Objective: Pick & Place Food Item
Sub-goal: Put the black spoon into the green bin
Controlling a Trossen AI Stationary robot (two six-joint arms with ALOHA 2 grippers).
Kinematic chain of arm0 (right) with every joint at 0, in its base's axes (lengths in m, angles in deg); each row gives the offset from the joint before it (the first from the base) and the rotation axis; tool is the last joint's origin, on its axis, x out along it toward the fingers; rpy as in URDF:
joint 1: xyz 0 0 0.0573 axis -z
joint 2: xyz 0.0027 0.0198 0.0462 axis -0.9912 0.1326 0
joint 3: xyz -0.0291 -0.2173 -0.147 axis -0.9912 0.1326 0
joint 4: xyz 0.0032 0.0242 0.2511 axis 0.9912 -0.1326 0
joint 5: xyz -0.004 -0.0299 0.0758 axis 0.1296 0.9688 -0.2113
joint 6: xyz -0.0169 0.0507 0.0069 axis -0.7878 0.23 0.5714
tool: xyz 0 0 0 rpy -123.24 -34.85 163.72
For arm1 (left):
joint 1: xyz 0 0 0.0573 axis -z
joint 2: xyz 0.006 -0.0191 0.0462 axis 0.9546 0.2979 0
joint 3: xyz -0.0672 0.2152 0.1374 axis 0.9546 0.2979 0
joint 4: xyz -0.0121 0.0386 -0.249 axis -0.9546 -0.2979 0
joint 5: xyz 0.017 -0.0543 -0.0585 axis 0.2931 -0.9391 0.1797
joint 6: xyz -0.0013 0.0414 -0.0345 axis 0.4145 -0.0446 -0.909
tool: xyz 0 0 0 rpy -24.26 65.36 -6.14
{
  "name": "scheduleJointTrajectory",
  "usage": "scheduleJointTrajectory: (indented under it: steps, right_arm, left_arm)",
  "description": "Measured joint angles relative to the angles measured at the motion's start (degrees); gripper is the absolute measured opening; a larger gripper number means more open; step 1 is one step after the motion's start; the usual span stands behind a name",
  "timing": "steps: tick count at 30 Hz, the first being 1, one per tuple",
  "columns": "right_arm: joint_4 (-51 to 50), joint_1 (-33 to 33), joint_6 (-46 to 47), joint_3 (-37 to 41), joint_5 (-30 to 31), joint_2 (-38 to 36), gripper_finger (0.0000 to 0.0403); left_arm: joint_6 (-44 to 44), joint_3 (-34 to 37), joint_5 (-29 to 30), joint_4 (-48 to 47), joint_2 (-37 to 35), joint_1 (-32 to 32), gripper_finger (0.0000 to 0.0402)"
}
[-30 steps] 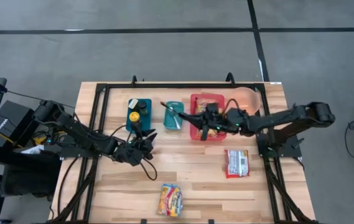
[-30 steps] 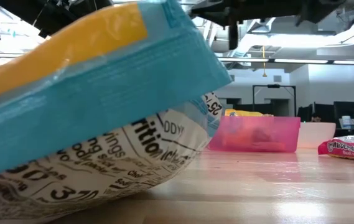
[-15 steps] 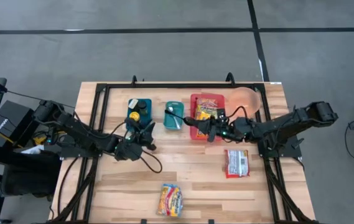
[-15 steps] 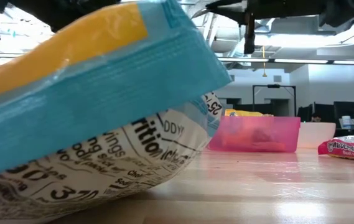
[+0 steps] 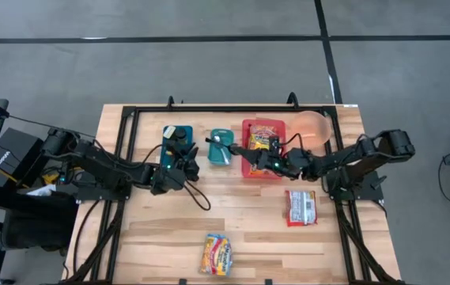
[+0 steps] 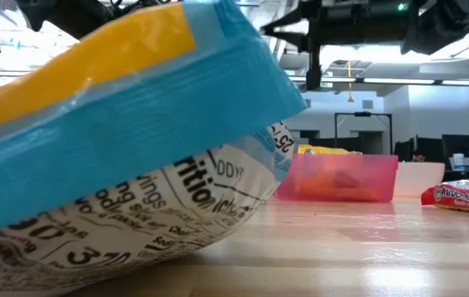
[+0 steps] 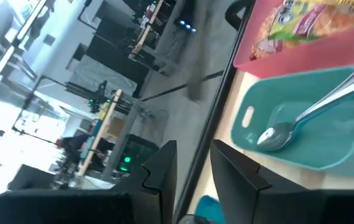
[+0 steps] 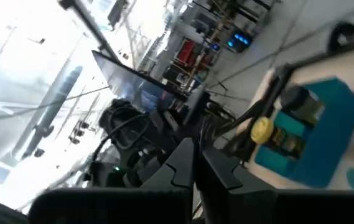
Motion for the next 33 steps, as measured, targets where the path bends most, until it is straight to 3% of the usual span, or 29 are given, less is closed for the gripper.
scheduleJointTrajectory:
  steps: [8, 15, 24, 33]
  right_arm:
    - [9.59, 2.22, 7.53, 0.00, -2.23, 5.28, 0.0004]
    - [12.91, 2.99, 7.58, 0.00, -2.33, 7.04, 0.0004]
    - [12.89, 3.12, 10.07, 0.00, -1.74, 7.10, 0.0004]
    - [13.99, 3.01, 11.63, 0.00, -3.72, 7.10, 0.0004]
  left_arm:
    - [11.85, 0.00, -11.08, 0.62, 0.00, -2.45, 0.0090]
    - [15.75, 0.00, -4.34, 3.75, 0.00, -2.57, 0.0090]
    - [25.74, 0.01, -4.59, 10.10, 0.00, -2.56, 0.0090]
    - [27.68, 0.00, -8.00, 12.13, 0.00, -4.90, 0.0090]
